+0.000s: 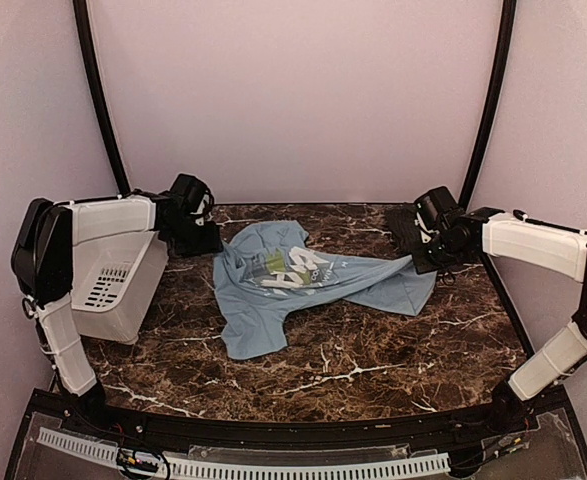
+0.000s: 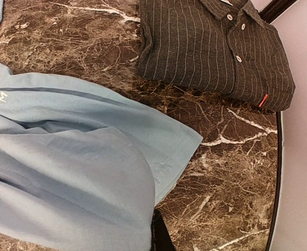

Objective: Fold and stack the mixed laundry pile
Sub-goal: Adjust the crumpled T-shirt at the center of the board.

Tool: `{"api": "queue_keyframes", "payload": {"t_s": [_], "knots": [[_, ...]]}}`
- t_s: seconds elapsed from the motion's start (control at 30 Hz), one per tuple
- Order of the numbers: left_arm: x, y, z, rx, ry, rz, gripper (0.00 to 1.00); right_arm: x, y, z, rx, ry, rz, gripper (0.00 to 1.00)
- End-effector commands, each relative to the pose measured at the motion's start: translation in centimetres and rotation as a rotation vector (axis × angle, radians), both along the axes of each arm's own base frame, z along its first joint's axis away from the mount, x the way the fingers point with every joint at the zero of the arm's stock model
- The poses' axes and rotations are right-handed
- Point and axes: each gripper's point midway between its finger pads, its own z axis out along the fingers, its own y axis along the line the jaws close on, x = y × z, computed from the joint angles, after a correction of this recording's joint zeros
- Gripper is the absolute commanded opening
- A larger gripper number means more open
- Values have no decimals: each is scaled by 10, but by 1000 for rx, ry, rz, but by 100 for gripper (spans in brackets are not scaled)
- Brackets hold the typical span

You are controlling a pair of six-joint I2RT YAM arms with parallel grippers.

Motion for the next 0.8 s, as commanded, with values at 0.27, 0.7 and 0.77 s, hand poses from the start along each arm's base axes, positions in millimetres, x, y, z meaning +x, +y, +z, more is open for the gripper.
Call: {"api": "queue_keyframes", "payload": {"t_s": [0.27, 0.7, 0.77], "knots": [[-149, -13, -14, -197, 138, -78, 50, 0, -1, 11, 11, -49, -10, 0], [-195, -51, -66, -118, 309, -193, 22, 2, 0, 13, 7, -45, -8, 0], [-198, -54, -71, -108, 328, -203, 22, 2, 0, 12, 5, -42, -8, 0]]}}
